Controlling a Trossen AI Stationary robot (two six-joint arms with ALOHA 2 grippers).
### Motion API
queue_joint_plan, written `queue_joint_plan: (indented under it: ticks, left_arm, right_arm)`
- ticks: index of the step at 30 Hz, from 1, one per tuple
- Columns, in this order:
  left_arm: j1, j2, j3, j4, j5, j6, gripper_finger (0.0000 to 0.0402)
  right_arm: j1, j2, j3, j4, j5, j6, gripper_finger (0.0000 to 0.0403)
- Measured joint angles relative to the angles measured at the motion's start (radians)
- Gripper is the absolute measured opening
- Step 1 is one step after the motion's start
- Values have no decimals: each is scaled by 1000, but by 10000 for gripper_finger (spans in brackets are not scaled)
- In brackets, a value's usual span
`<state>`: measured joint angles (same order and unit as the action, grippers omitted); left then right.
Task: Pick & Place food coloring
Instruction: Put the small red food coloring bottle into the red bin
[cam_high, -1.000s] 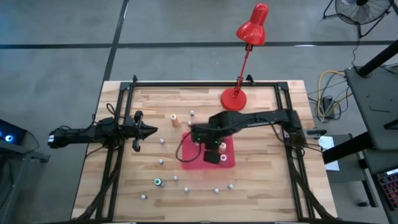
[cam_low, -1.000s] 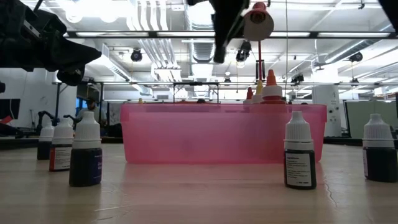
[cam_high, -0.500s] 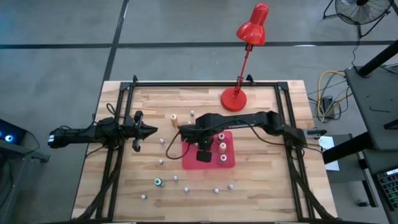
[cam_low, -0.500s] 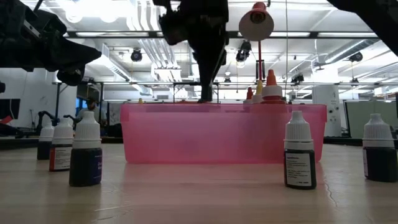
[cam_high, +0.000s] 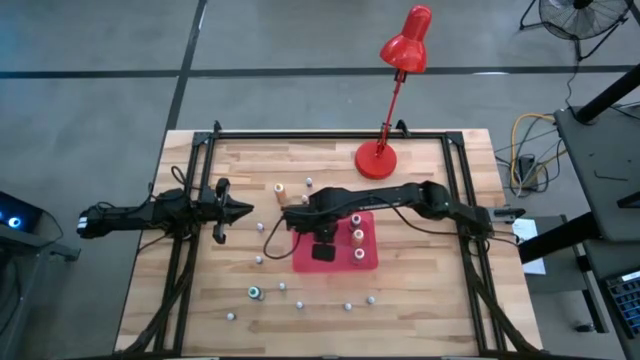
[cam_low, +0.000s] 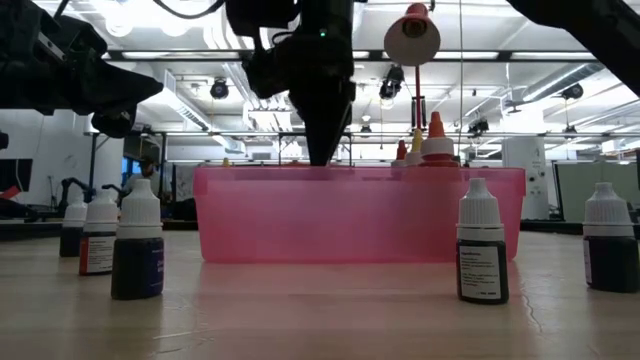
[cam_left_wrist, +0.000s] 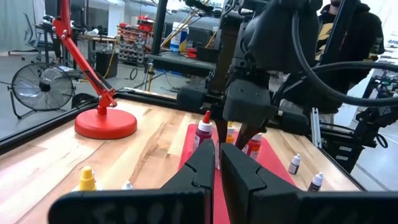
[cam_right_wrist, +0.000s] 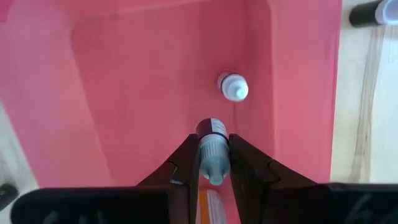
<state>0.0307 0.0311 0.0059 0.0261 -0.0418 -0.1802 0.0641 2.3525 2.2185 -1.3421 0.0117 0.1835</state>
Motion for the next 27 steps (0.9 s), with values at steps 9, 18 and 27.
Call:
queue_joint_plan:
  ticks: [9,18,27]
  left_arm:
    - [0,0,0,0,0,0,0]
    - [0,0,0,0,0,0,0]
    - [0,0,0,0,0,0,0]
  right_arm:
    - [-17,37,-3,19,23,-42,59]
    - [-35,38,-34,37,22,-49,59]
    - [-36,38,-102,84,15,-56,59]
